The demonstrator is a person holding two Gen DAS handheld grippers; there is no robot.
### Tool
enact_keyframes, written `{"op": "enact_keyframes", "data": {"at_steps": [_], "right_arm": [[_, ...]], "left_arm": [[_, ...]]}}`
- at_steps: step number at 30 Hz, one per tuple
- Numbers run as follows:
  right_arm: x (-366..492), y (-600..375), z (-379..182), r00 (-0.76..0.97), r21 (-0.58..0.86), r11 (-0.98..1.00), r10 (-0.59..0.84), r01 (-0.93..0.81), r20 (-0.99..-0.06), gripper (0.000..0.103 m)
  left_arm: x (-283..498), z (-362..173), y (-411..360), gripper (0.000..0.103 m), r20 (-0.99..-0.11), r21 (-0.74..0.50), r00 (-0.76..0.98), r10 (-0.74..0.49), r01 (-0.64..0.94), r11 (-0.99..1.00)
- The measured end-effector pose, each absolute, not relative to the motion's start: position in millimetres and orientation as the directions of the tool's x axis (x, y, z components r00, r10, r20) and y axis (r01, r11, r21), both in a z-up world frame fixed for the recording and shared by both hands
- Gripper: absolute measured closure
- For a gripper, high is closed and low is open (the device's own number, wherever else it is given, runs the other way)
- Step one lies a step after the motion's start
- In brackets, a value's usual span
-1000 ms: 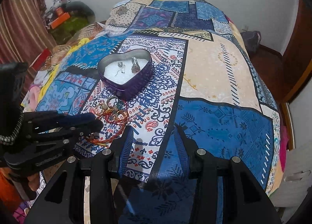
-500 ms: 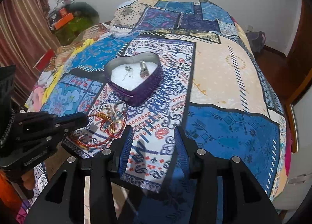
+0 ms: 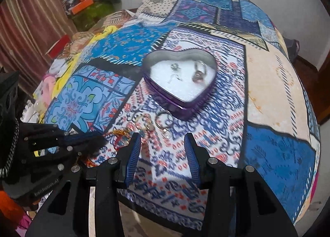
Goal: Organize jewelry
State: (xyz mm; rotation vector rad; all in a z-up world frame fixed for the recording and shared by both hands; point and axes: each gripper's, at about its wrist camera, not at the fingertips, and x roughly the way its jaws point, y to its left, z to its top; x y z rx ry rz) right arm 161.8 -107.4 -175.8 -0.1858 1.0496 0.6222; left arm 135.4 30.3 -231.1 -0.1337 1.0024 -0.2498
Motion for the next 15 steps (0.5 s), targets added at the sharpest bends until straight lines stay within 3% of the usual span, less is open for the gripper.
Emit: {"op": "enact_keyframes", "data": {"at_steps": [15], "right_arm": [[162.4, -103.8, -187.3, 0.381, -0.042, 0.778, 0.259, -0.627, -0.888, 0.063]], "left_arm": [[138.0, -233.3, 43.2, 0.102, -0.813, -0.206, 0.534, -0.231, 0.108, 0.973]]}}
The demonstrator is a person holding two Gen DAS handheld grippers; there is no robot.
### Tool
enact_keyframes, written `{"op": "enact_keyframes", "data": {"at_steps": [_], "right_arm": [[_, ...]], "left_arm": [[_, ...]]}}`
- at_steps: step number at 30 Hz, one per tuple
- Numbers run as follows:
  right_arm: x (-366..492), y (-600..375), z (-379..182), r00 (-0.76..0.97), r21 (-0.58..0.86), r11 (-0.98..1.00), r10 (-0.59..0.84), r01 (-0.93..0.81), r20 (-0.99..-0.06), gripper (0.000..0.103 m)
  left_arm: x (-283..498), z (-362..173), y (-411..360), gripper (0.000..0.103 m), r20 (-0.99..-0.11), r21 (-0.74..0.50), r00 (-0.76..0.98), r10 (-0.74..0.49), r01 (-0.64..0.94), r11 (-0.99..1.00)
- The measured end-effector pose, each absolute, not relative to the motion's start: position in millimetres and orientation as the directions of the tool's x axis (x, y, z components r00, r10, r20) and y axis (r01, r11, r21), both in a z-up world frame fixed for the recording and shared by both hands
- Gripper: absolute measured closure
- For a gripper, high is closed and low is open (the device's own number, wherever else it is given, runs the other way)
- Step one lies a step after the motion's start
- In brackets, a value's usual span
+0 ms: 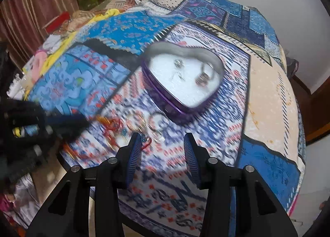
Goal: Organize jewelry
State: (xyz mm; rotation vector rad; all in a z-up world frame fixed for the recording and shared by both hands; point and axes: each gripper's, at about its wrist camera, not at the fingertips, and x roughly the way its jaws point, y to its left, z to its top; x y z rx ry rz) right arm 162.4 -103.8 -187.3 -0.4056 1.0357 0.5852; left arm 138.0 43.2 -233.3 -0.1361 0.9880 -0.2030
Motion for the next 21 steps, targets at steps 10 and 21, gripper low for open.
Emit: {"op": "enact_keyframes", "data": {"at_steps": [10, 21], "right_arm": [[163.4, -135.4, -181.4, 0.410, -0.033, 0.825, 0.245, -0.564, -0.879, 0.063], [158.0, -143.0, -178.3, 0.389, 0.027, 0.822, 0.297, -0.569, -0.872, 0.063]], "left_arm": [[134.1, -234.3, 56.7, 0.102, -0.827, -0.164, 0.536, -0.169, 0.058, 0.985], [134.4, -236.9, 54.2, 0.099, -0.841, -0.127, 0.523, -0.135, 0.052, 0.991]]}}
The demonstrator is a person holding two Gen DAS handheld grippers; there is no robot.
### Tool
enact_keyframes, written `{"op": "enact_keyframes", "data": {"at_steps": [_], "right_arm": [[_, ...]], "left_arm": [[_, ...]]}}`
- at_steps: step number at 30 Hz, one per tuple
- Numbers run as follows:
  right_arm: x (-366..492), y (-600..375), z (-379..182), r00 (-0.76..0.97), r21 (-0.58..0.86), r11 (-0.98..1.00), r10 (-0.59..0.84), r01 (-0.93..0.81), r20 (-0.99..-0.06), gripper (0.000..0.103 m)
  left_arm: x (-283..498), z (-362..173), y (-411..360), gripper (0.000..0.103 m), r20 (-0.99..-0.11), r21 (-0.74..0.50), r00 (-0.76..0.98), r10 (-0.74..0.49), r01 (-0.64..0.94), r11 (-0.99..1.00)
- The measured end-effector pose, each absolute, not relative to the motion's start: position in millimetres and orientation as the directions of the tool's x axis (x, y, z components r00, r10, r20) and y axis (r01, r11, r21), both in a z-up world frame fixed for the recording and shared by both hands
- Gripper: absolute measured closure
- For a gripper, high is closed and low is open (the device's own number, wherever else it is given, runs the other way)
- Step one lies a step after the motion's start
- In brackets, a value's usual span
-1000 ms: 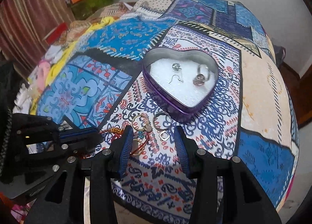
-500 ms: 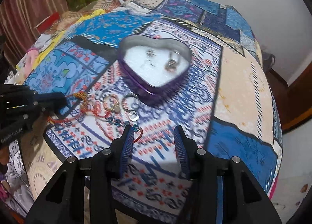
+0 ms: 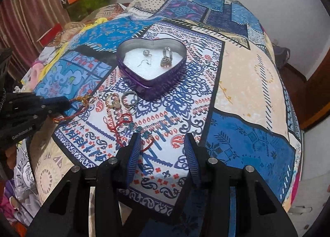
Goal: Organize jewelry
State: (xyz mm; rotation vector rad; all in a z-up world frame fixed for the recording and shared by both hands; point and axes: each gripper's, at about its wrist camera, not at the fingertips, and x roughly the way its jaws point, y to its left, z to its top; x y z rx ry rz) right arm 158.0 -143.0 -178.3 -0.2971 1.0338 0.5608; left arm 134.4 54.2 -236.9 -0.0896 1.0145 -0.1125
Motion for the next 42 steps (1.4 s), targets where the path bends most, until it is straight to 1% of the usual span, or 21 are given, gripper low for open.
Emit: {"op": "enact_keyframes", "data": {"at_steps": [2, 5, 6, 7, 8, 9, 11, 13, 15, 17, 28, 31, 33, 35, 36, 42], "right_arm": [[158.3, -139.1, -180.1, 0.389, 0.023, 0.815, 0.301, -0.579, -0.871, 0.063], [156.6, -133.6, -181.6, 0.380, 0.030, 0.800, 0.318, -0.600, -0.869, 0.064], [155.0, -130.1, -182.3, 0.378, 0.031, 0.791, 0.326, -0.611, -0.867, 0.066], [153.1, -127.4, -183.0, 0.377, 0.030, 0.785, 0.331, -0.619, -0.865, 0.074], [151.6, -124.7, -183.9, 0.374, 0.030, 0.777, 0.336, -0.629, -0.865, 0.079], [150.7, -123.2, -184.6, 0.374, 0.027, 0.772, 0.338, -0.635, -0.864, 0.082], [149.0, -119.9, -185.7, 0.376, 0.029, 0.769, 0.344, -0.638, -0.861, 0.094], [148.8, -120.5, -185.1, 0.375, 0.041, 0.772, 0.353, -0.634, -0.857, 0.096], [149.7, -122.9, -183.4, 0.379, 0.059, 0.782, 0.364, -0.620, -0.851, 0.096], [150.2, -126.1, -180.5, 0.380, 0.082, 0.790, 0.380, -0.608, -0.843, 0.100], [143.7, -138.9, -147.1, 0.461, 0.087, 0.808, 0.416, -0.582, -0.784, 0.100], [144.0, -137.4, -148.3, 0.443, 0.089, 0.800, 0.416, -0.593, -0.794, 0.099], [146.6, -134.5, -154.2, 0.414, 0.097, 0.798, 0.408, -0.595, -0.813, 0.094], [149.8, -130.7, -162.3, 0.386, 0.110, 0.797, 0.402, -0.594, -0.830, 0.081], [149.9, -129.7, -165.0, 0.383, 0.108, 0.798, 0.397, -0.593, -0.834, 0.079], [153.5, -115.1, -178.2, 0.365, 0.081, 0.779, 0.380, -0.622, -0.850, 0.078]], "left_arm": [[135.4, -238.6, 52.0, 0.094, -0.843, -0.125, 0.520, -0.137, 0.059, 0.990], [135.7, -240.6, 50.7, 0.093, -0.842, -0.126, 0.521, -0.140, 0.063, 0.990], [136.2, -241.1, 51.0, 0.093, -0.840, -0.134, 0.523, -0.146, 0.062, 0.989], [137.0, -241.7, 51.4, 0.093, -0.837, -0.144, 0.526, -0.154, 0.059, 0.988], [137.2, -242.3, 51.8, 0.093, -0.835, -0.151, 0.527, -0.158, 0.058, 0.987], [137.7, -242.8, 51.9, 0.093, -0.835, -0.153, 0.527, -0.160, 0.058, 0.987], [138.0, -242.0, 51.1, 0.095, -0.834, -0.148, 0.530, -0.154, 0.055, 0.988], [138.2, -240.6, 49.1, 0.101, -0.836, -0.129, 0.531, -0.137, 0.054, 0.990], [138.3, -237.6, 48.9, 0.101, -0.833, -0.140, 0.533, -0.146, 0.051, 0.989], [137.3, -231.4, 49.0, 0.102, -0.823, -0.158, 0.545, -0.161, 0.053, 0.986], [127.3, -166.4, 36.5, 0.102, -0.716, -0.123, 0.681, -0.156, 0.097, 0.988], [126.7, -159.2, 35.5, 0.102, -0.702, -0.113, 0.697, -0.148, 0.096, 0.989], [127.1, -158.5, 36.6, 0.102, -0.699, -0.118, 0.699, -0.152, 0.097, 0.988], [126.7, -160.7, 37.9, 0.102, -0.701, -0.114, 0.698, -0.146, 0.093, 0.989], [126.4, -162.6, 38.7, 0.102, -0.704, -0.114, 0.695, -0.144, 0.090, 0.989], [125.6, -179.6, 50.2, 0.102, -0.732, -0.145, 0.664, -0.151, 0.065, 0.987]]}}
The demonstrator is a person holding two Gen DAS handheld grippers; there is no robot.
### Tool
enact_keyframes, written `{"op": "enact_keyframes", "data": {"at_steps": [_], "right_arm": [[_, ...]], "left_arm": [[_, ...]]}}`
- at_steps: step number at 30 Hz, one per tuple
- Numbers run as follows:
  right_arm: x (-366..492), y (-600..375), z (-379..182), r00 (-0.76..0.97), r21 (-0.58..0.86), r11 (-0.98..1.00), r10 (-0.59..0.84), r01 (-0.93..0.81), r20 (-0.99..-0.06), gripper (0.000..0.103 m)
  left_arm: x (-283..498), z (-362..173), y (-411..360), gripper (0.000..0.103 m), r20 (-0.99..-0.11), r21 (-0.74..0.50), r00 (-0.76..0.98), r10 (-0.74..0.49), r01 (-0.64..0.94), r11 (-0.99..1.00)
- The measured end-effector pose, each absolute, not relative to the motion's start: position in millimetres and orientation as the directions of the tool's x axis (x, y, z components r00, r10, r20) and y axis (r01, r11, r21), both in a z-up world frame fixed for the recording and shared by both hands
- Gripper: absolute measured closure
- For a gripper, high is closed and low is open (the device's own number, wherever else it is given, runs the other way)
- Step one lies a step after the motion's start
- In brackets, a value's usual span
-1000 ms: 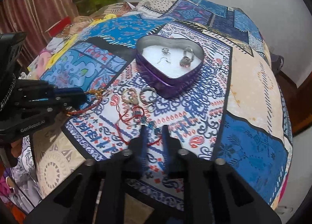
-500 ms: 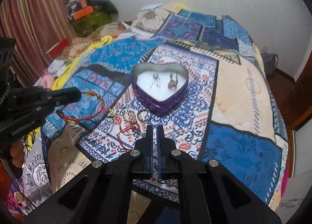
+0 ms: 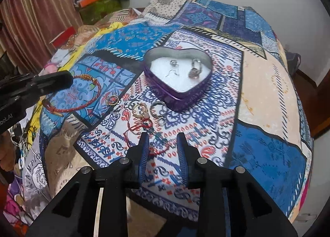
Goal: Organize jewelry
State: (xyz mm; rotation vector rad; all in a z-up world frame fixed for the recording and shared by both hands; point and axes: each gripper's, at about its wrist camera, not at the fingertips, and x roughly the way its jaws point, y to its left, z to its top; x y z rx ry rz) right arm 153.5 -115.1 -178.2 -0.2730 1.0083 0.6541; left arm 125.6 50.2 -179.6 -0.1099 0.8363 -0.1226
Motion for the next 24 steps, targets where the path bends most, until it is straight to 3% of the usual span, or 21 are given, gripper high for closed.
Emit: {"op": "enact_keyframes", "data": {"at_steps": [8, 9, 10, 24], "right_arm": [[155.9, -105.0, -188.6, 0.337, 0.048, 0.748, 0.353, -0.662, -0.873, 0.079], [155.5, -106.5, -188.6, 0.334, 0.054, 0.746, 0.361, -0.663, -0.871, 0.083], [154.7, -107.6, -188.6, 0.331, 0.058, 0.743, 0.365, -0.667, -0.870, 0.095], [145.1, -130.2, -155.3, 0.398, 0.116, 0.780, 0.434, -0.615, -0.808, 0.096]], "left_arm": [[127.9, -186.7, 54.6, 0.102, -0.742, -0.153, 0.654, -0.149, 0.051, 0.987], [129.0, -186.4, 53.9, 0.102, -0.742, -0.153, 0.654, -0.149, 0.052, 0.987], [129.6, -185.9, 53.3, 0.102, -0.740, -0.152, 0.656, -0.149, 0.052, 0.987], [140.0, -167.2, 40.4, 0.102, -0.705, -0.148, 0.692, -0.153, 0.067, 0.987]]}}
